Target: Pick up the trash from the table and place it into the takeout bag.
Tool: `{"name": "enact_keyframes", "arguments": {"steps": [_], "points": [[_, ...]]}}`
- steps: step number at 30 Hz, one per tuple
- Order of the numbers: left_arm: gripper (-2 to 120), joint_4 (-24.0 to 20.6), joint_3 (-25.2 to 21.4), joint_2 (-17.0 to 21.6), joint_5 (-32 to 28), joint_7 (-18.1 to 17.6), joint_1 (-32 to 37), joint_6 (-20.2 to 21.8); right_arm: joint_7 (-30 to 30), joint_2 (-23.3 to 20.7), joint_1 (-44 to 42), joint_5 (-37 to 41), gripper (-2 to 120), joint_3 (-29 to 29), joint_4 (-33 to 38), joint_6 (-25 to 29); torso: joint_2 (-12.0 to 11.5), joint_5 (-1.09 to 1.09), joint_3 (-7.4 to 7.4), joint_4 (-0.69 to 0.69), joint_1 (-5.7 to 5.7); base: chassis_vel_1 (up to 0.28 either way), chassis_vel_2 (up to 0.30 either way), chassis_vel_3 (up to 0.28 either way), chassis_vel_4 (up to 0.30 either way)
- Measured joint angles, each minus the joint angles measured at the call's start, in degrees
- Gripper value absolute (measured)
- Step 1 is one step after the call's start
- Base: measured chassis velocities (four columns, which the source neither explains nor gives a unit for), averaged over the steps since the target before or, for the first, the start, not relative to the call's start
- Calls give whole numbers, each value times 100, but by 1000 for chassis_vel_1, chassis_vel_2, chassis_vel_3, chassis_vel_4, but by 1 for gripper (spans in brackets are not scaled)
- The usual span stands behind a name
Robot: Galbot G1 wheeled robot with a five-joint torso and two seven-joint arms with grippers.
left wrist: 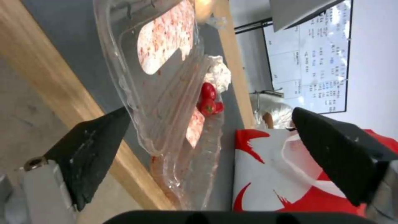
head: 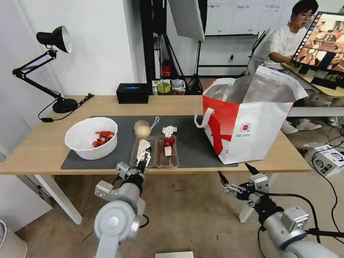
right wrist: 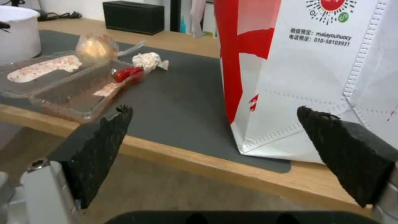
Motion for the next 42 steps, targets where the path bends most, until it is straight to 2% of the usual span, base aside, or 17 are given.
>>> {"name": "enact_keyframes", "arguments": {"steps": [9, 16, 33, 42], "points": [[100, -19, 16, 1, 0, 87, 4, 0, 0, 11, -32, -10, 100, 5, 23, 13, 0, 0, 0, 0, 0, 0, 0, 0, 0], [100, -28, 29, 2, -43, 390, 11, -8, 0, 48, -71, -36, 100, 11, 48, 40, 0, 0, 0, 0, 0, 0, 0, 0, 0], [100, 27, 34, 5, -1, 541, -47, 7, 2, 68, -97, -53, 100, 23, 64, 67, 0, 0, 0, 0, 0, 0, 0, 0, 0], [100, 26, 243, 123, 235, 892, -191, 22, 2, 65, -113, -43, 100, 84, 77, 70, 0, 0, 0, 0, 0, 0, 0, 0, 0]]}}
